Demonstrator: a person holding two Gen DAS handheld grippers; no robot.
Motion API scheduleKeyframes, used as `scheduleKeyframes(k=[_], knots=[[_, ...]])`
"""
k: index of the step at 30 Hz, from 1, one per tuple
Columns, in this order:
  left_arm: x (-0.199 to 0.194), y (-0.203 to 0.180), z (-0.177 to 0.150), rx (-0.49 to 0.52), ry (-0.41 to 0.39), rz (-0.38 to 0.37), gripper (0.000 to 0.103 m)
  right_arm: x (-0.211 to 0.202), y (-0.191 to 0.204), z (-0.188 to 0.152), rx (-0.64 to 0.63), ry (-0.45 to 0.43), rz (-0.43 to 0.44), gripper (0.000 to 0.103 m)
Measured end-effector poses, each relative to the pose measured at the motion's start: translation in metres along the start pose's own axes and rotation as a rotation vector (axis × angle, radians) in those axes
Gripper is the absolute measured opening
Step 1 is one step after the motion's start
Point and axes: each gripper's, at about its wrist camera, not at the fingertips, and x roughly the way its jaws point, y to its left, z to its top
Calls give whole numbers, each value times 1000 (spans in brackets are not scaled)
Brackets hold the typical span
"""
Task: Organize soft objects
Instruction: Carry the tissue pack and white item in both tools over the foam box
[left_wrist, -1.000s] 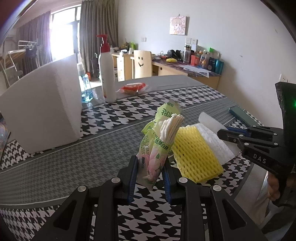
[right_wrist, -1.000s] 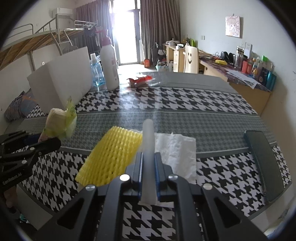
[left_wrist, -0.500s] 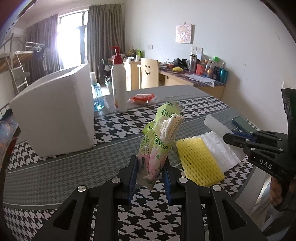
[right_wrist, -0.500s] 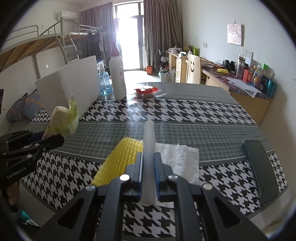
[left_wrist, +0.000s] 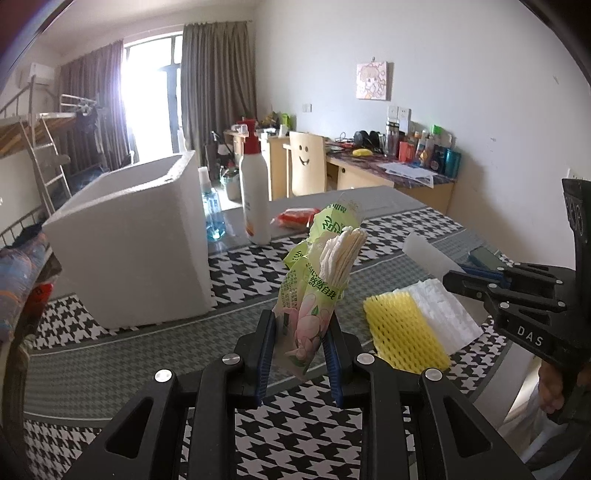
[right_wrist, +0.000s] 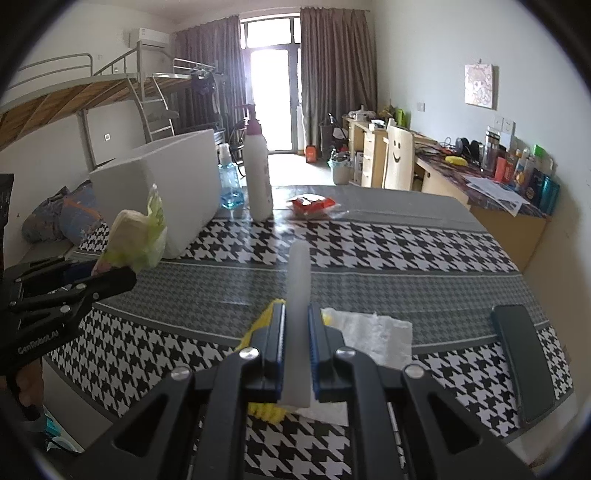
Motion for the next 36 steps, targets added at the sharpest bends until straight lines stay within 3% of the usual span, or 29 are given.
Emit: scheduleKeyframes(k=[36], knots=[[-28, 28, 41, -12, -111, 70, 27, -11, 26, 50, -88, -125, 56, 15]])
